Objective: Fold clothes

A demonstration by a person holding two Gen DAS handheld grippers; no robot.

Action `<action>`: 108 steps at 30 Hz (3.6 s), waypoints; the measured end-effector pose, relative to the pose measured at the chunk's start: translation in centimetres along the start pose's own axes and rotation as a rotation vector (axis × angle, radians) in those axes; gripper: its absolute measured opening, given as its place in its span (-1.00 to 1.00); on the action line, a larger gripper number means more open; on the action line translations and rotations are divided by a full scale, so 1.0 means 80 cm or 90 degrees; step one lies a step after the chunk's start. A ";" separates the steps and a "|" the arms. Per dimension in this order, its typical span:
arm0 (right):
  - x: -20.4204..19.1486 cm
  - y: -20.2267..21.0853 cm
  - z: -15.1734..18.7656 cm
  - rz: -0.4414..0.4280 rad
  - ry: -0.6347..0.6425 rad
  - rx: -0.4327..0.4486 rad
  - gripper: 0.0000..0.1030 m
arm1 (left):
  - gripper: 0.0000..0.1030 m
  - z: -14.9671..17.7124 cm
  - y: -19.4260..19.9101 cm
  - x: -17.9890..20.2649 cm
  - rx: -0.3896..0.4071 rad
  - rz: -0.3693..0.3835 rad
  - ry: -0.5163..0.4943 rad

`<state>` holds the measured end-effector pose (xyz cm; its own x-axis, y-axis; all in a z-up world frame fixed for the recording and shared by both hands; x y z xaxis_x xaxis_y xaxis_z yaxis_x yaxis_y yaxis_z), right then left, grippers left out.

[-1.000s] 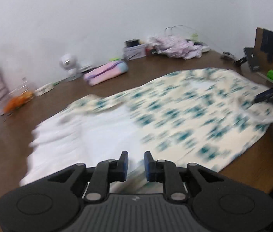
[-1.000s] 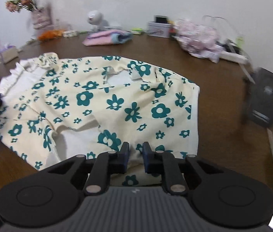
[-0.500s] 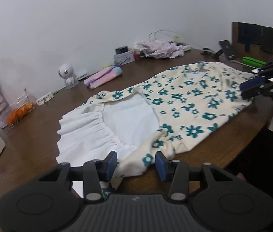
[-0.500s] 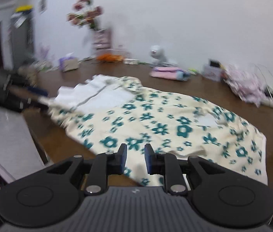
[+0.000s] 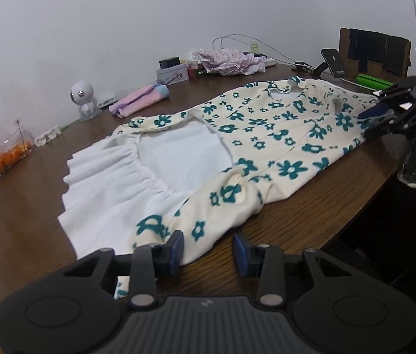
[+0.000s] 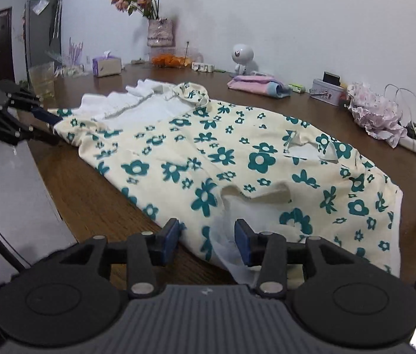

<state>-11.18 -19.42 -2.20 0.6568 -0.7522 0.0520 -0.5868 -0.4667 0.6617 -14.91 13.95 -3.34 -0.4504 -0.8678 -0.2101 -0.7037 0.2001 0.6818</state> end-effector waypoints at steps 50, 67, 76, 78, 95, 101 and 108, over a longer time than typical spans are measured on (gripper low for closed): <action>0.114 0.040 -0.003 -0.056 -0.078 -0.099 -0.89 | -0.99 -0.029 -0.034 -0.159 0.010 0.090 0.013; 0.149 0.013 -0.099 -0.042 -0.022 -0.057 -0.10 | 0.20 -0.215 -0.108 -0.143 0.071 0.085 -0.207; 0.210 -0.135 -0.178 -0.081 -0.045 -0.146 -0.02 | 0.01 -0.256 -0.273 -0.151 -0.093 0.182 -0.225; 0.206 -0.161 -0.177 -0.100 -0.023 -0.176 -0.39 | -0.19 -0.249 -0.274 -0.153 -0.094 0.200 -0.230; 0.060 -0.066 -0.100 -0.124 0.322 -0.135 -0.94 | -0.88 -0.142 -0.110 -0.096 0.001 0.064 -0.251; 0.064 -0.050 -0.140 -0.162 0.251 -0.079 -0.49 | -0.81 -0.145 -0.072 -0.107 0.009 0.109 -0.210; 0.032 -0.095 -0.159 -0.197 0.194 -0.073 -0.74 | -0.71 -0.184 -0.102 -0.103 0.019 0.143 -0.168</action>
<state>0.96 -11.89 2.40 0.9129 -0.4057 0.0444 -0.2950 -0.5808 0.7587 2.63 12.81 3.12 -0.7199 -0.6536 -0.2336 -0.5847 0.3897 0.7115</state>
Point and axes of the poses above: each gripper's, at about its wrist camera, not at the fingertips, and y roughly against the way its jaws point, x to its right, z to its underside, the point moved 4 cm from there along -y, roughly the way its jaws point, and after that the axes turned 5 degrees about -x, right-handed, at the moved point
